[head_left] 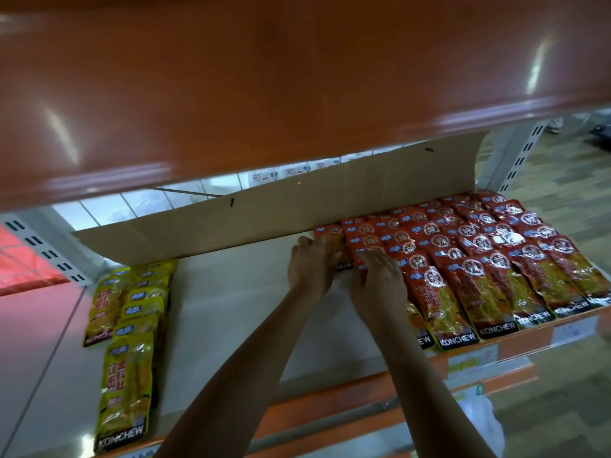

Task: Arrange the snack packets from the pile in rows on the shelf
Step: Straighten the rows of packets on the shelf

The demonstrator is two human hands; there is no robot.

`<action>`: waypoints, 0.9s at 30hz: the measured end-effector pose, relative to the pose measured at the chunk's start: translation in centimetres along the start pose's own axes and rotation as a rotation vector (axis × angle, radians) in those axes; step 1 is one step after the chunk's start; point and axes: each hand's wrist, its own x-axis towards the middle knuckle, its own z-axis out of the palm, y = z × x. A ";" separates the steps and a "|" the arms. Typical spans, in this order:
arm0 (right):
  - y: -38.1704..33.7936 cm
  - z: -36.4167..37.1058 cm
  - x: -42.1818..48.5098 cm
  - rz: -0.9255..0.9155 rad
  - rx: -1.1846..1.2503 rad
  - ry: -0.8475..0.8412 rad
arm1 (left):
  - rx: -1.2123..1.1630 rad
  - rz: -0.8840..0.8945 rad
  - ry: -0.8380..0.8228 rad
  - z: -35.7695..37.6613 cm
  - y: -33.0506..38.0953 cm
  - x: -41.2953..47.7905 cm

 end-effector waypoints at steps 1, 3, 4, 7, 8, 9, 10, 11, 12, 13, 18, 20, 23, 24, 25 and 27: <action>-0.3 0.2 -0.1 -0.010 0.003 0.000 | 0.006 0.011 0.023 -0.3 -0.2 -0.3; -1.1 0.7 -0.3 -0.027 0.002 -0.027 | 0.011 0.037 0.067 -0.9 -1.0 -0.9; -1.6 1.1 -0.5 -0.040 0.002 -0.043 | 0.015 0.048 0.085 -1.4 -1.6 -1.3; -3.4 2.5 -1.0 -0.081 0.030 -0.084 | 0.048 0.056 0.144 -3.0 -3.7 -2.3; -4.2 3.1 -1.3 -0.096 0.032 -0.101 | 0.059 0.055 0.161 -3.6 -4.5 -2.7; -5.0 3.5 -1.5 -0.113 0.029 -0.117 | 0.070 0.054 0.179 -4.2 -5.4 -3.1; -5.9 4.1 -1.8 -0.135 0.030 -0.130 | 0.084 0.048 0.195 -4.9 -6.2 -3.4; -6.8 4.6 -2.1 -0.160 0.032 -0.143 | 0.098 0.039 0.214 -5.5 -7.2 -3.8; -7.8 5.2 -2.4 -0.184 0.028 -0.157 | 0.110 0.028 0.230 -6.3 -8.2 -4.3; -8.8 5.7 -2.8 -0.202 0.022 -0.171 | 0.118 0.018 0.240 -7.0 -9.3 -4.7; -14.4 8.8 -4.3 -0.264 0.030 -0.234 | 0.124 -0.048 0.280 -11.0 -14.8 -6.9; -16.8 10.2 -5.0 -0.290 0.037 -0.238 | 0.138 -0.077 0.278 -12.8 -17.4 -7.9; -21.4 12.6 -6.4 -0.324 0.053 -0.290 | 0.189 -0.131 0.248 -15.8 -22.0 -9.1; -23.0 13.5 -6.9 -0.334 0.055 -0.305 | 0.204 -0.152 0.237 -16.8 -23.5 -9.3; -24.7 14.3 -7.3 -0.333 0.072 -0.314 | 0.217 -0.177 0.227 -17.8 -25.1 -9.5; -27.8 16.1 -8.3 -0.328 0.102 -0.329 | 0.217 -0.229 0.224 -19.5 -28.1 -9.9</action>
